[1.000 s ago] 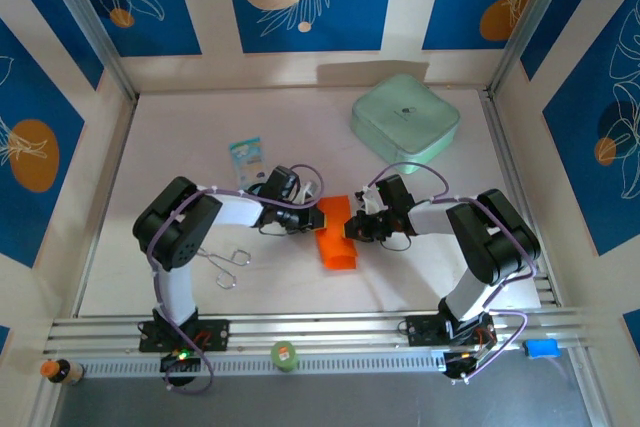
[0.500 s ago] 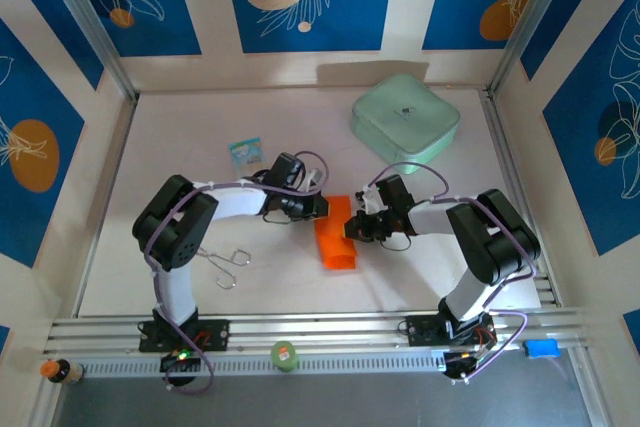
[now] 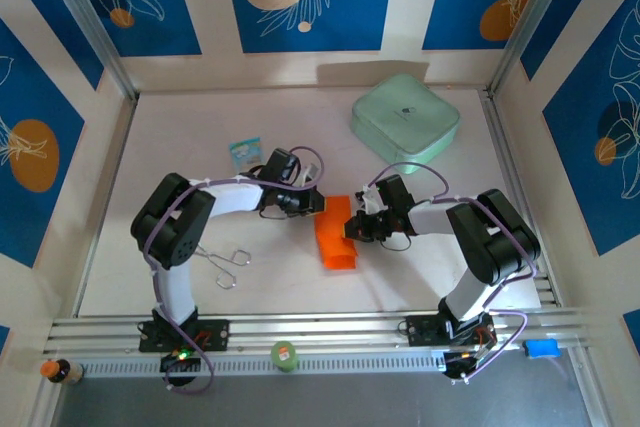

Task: Fold a paper plane with a square sheet of paper (pick it up from the middle)
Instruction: Hold the square sheet of paper at the center of the table.

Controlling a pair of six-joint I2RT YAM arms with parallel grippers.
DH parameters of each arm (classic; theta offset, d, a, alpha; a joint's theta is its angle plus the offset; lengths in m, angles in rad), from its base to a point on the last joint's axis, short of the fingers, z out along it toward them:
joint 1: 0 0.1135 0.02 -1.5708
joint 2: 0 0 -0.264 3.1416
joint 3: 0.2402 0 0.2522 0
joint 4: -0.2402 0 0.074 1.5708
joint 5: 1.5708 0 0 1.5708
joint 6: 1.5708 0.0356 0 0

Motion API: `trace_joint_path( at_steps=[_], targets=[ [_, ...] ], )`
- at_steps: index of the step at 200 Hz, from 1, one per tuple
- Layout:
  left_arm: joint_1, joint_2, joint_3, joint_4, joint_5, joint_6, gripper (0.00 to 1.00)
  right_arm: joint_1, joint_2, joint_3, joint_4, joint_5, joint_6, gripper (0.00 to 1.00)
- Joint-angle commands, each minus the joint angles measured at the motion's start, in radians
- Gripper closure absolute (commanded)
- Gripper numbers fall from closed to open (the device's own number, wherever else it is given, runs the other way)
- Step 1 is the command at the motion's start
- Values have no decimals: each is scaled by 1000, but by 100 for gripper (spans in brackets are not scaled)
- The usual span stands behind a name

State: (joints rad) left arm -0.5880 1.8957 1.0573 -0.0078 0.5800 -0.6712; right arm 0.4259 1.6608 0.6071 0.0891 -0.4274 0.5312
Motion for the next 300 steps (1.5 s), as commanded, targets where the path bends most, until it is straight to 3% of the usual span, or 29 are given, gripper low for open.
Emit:
trace_joint_path(
  at_steps=[1,130,179,236,300],
  targets=[
    [9,25,24,10,34,14,91,-7,65,-9,-25,193,-30,100],
    [22,125,-12,11,-6,33,92,-6,65,-9,-28,197,-27,100],
    [30,77,85,-98,-13,74,91,-6,63,-10,-25,194,-30,100],
    [38,105,129,-84,45,70,90,-6,64,-9,-23,194,-30,100],
    [69,185,133,-39,34,58,91,-6,64,-10,-23,193,-31,100]
  ],
)
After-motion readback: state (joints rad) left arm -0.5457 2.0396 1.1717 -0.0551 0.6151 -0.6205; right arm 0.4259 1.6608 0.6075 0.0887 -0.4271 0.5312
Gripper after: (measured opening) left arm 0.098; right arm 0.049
